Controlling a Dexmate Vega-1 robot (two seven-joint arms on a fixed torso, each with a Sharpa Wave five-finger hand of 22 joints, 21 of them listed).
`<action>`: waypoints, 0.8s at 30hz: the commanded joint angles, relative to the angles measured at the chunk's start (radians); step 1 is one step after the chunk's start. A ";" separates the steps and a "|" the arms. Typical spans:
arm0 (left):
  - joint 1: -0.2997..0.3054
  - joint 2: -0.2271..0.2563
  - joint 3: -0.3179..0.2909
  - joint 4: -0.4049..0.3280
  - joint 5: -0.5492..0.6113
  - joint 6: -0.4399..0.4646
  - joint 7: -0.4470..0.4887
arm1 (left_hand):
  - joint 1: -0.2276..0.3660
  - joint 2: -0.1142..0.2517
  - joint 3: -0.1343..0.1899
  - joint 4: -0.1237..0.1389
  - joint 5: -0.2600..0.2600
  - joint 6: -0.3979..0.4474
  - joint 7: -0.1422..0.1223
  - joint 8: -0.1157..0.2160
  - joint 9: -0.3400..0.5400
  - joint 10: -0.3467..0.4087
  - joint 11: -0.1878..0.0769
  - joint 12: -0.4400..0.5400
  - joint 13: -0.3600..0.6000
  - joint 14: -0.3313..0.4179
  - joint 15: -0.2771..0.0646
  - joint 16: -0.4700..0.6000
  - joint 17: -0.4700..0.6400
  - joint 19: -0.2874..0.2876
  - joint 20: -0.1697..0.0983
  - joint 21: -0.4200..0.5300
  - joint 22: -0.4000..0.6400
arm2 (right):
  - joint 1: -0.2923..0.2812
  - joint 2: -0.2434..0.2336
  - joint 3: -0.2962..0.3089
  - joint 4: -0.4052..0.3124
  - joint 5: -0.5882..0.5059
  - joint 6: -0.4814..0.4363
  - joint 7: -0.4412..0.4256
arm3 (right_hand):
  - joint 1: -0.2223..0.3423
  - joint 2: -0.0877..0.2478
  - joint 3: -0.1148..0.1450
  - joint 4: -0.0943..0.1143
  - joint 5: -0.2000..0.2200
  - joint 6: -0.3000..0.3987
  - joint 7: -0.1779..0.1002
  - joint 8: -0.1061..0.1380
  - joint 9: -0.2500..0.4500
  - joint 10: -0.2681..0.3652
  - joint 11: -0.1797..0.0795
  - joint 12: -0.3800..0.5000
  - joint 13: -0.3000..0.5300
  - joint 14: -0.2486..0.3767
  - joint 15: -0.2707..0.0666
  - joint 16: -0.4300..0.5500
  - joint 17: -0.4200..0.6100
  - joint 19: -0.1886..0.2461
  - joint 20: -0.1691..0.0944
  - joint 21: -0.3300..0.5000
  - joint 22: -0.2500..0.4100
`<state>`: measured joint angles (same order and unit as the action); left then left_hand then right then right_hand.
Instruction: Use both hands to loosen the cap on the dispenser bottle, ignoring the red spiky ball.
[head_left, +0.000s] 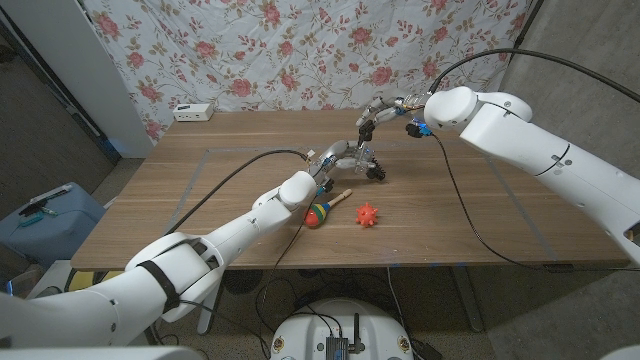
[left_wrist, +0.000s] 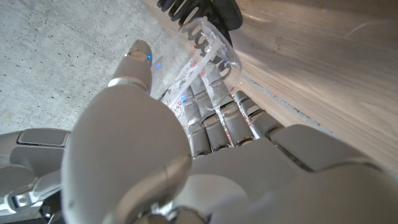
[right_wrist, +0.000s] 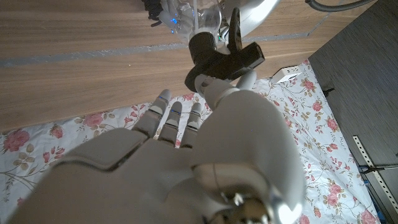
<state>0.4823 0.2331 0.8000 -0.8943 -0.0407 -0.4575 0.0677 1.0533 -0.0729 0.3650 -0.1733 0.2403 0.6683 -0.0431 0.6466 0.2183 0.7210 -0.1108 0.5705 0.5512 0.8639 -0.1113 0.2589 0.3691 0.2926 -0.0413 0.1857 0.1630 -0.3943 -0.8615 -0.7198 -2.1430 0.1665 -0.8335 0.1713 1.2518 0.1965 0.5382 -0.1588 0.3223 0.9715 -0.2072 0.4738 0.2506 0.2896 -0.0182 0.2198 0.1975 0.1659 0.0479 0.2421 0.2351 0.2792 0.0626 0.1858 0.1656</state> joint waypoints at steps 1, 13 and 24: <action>0.007 -0.003 -0.001 -0.001 -0.002 -0.003 0.004 | -0.002 0.194 0.036 0.028 0.000 0.075 0.004 0.007 0.001 0.041 -0.026 0.004 -0.001 0.013 -0.057 0.001 0.002 -0.001 -0.068 -0.002 0.001 | -0.013 -0.019 0.016 -0.034 0.003 0.001 -0.014 | 0.006 -0.012 0.003 -0.003 0.012 -0.033 -0.004 -0.014 -0.001 -0.002 -0.005 -0.003 0.004 0.003 -0.007 0.009 0.005 0.001 -0.007 0.003 0.001; 0.011 -0.002 -0.002 -0.006 -0.001 -0.002 0.009 | -0.004 0.195 0.037 0.027 -0.001 0.075 0.004 0.009 0.000 0.041 -0.028 0.004 0.000 0.016 -0.058 0.001 0.005 -0.002 -0.068 -0.003 0.001 | -0.036 -0.039 0.057 -0.088 0.018 -0.017 -0.042 | 0.001 -0.032 -0.020 -0.005 0.023 -0.162 -0.007 -0.084 -0.016 -0.017 0.005 -0.012 0.006 0.000 -0.001 0.008 0.001 -0.002 -0.002 0.003 0.001; 0.015 0.006 -0.004 -0.022 0.003 0.007 0.013 | -0.005 0.195 0.038 0.025 -0.002 0.075 0.004 0.010 -0.001 0.041 -0.028 0.003 0.000 0.014 -0.057 -0.002 0.005 -0.002 -0.068 -0.003 0.001 | -0.056 -0.058 0.080 -0.139 0.019 -0.040 -0.091 | -0.160 -0.076 -0.133 0.051 -0.008 -0.260 0.074 -0.148 -0.018 -0.031 0.073 -0.018 0.007 0.015 0.036 -0.002 -0.022 0.039 0.033 0.009 0.001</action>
<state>0.4934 0.2329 0.7982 -0.9044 -0.0418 -0.4612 0.0753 1.0533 -0.0729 0.3683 -0.1766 0.2402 0.6683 -0.0431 0.6479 0.2185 0.7246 -0.1145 0.5642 0.5500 0.8675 -0.1103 0.2552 0.3709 0.2926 -0.0413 0.1857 0.1630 -0.4336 -0.9003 -0.6599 -2.2379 0.1851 -0.8607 0.1173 1.1356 0.1310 0.4273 -0.1230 0.3224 0.7186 -0.1606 0.3324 0.2283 0.2554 0.0424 0.2052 0.2027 0.1769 0.0704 0.2431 0.2152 0.3046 0.0881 0.1857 0.1628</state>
